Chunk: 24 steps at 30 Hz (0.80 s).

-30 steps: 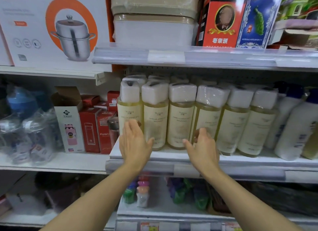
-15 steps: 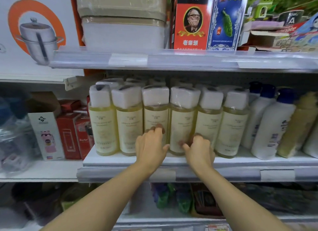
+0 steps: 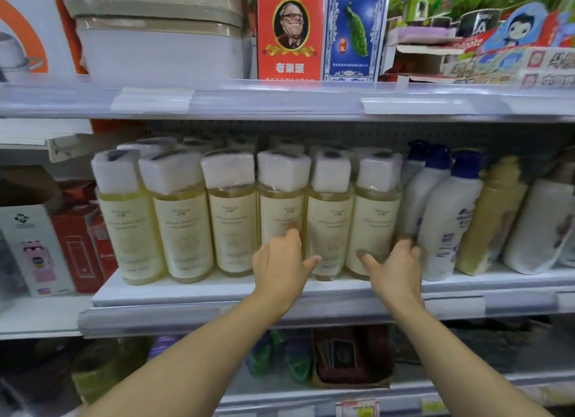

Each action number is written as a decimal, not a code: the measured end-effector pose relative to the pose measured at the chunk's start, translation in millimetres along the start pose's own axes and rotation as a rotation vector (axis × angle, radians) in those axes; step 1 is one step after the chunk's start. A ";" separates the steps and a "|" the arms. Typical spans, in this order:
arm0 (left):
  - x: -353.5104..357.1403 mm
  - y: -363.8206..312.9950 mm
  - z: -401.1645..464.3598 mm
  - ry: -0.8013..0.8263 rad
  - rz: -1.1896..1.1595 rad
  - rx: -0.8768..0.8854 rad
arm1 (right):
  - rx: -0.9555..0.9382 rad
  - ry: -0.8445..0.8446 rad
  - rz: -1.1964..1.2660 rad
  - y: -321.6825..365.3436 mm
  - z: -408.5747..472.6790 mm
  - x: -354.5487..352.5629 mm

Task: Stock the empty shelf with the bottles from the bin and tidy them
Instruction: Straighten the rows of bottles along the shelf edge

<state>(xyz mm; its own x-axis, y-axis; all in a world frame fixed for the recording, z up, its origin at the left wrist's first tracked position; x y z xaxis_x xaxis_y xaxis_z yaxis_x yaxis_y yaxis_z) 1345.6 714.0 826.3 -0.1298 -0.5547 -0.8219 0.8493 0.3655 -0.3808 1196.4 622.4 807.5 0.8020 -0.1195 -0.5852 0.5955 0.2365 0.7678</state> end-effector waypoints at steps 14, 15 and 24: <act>21.4 -30.8 0.8 0.006 -0.003 -0.178 | -0.065 0.143 -0.002 -19.1 30.1 -4.5; 21.7 -31.9 0.0 0.002 -0.005 -0.182 | -0.061 0.145 -0.011 -18.6 31.0 -4.7; 24.1 -39.2 4.7 -0.021 -0.008 -0.208 | -0.099 0.257 -0.099 -17.8 38.6 -7.9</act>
<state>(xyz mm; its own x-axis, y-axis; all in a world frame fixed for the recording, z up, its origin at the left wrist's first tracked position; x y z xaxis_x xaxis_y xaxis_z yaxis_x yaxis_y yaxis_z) 1311.6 682.8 823.4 -0.1237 -0.5731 -0.8101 0.7237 0.5064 -0.4688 1181.2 581.9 808.5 0.6948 0.0981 -0.7125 0.6527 0.3302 0.6819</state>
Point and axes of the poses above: each hand's wrist, its own z-axis towards the middle knuckle, its own x-axis out of the palm, y = z × x, the point moved 2 cm from there along z, towards the middle knuckle, and after that the axes turned 3 degrees about -x, right-handed, at the moved point
